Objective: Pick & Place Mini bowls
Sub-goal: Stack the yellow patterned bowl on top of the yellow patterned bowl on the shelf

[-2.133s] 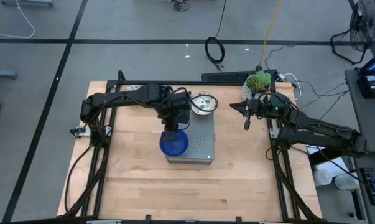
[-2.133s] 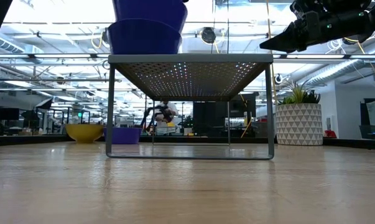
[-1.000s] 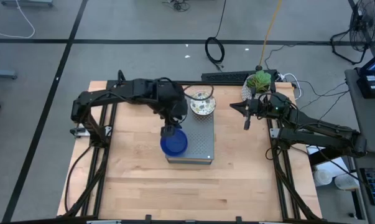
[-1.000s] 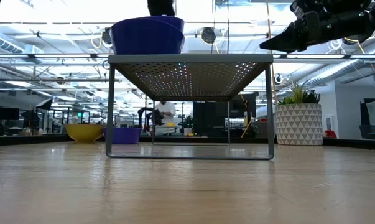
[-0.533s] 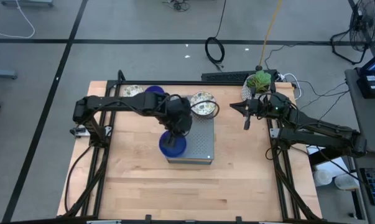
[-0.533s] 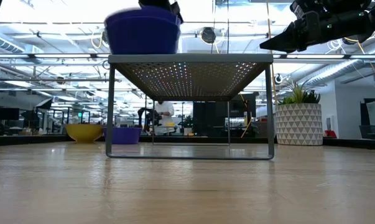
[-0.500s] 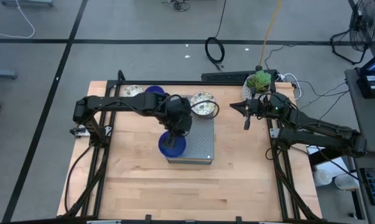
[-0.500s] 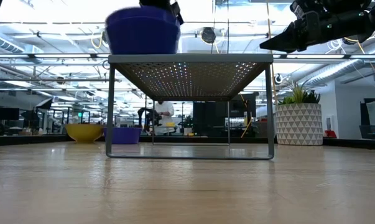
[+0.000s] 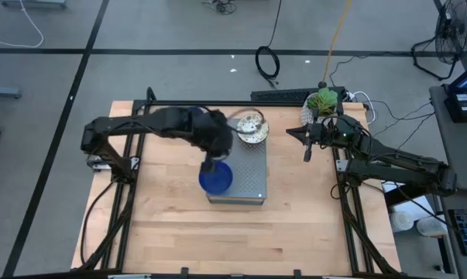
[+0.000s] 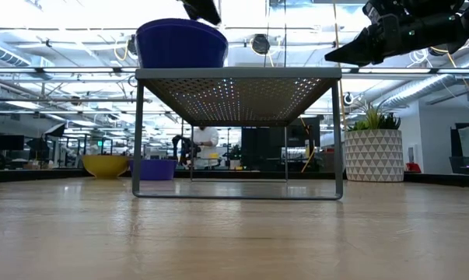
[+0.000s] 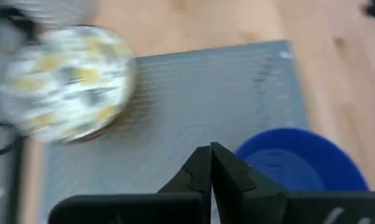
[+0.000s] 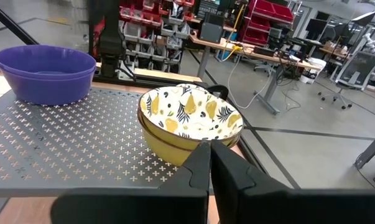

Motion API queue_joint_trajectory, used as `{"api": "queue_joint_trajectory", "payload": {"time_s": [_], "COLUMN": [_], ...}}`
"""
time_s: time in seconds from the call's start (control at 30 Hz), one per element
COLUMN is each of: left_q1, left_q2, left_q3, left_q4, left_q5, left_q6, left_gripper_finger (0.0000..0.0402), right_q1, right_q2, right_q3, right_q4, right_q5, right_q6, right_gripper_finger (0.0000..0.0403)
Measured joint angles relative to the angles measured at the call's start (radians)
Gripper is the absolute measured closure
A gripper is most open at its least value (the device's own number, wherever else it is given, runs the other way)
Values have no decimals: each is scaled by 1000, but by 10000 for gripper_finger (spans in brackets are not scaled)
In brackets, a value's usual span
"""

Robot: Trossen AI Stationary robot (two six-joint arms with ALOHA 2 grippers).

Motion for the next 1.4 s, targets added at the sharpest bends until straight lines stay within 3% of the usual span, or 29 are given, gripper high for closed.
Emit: {"api": "queue_joint_trajectory", "payload": {"time_s": [0.2,0.4,0.63,0.9,1.1,1.3,1.4], "left_q1": [38,112,250,474,656,820,894], "left_q2": [-145,-244,-341,-369,-365,-366,-366], "left_q3": [2,-28,-224,-390,-513,-591,-612], "left_q4": [-75,-107,-46,-17,-13,1,4], "left_q5": [-187,-228,-256,-474,-326,-288,-219], "left_q6": [-68,-93,-120,-403,-493,-507,-523], "left_gripper_finger": [383,397,372,371,371,370,362], "right_q1": [0,0,0,0,0,0,0], "right_q2": [0,1,2,2,2,2,8], "right_q3": [0,0,0,0,0,0,0], "right_q4": [0,0,-1,0,0,0,0], "right_q5": [1,3,4,3,3,3,3], "right_q6": [0,0,1,3,2,1,1], "right_gripper_finger": [403,403,403,403,403,403,403]}}
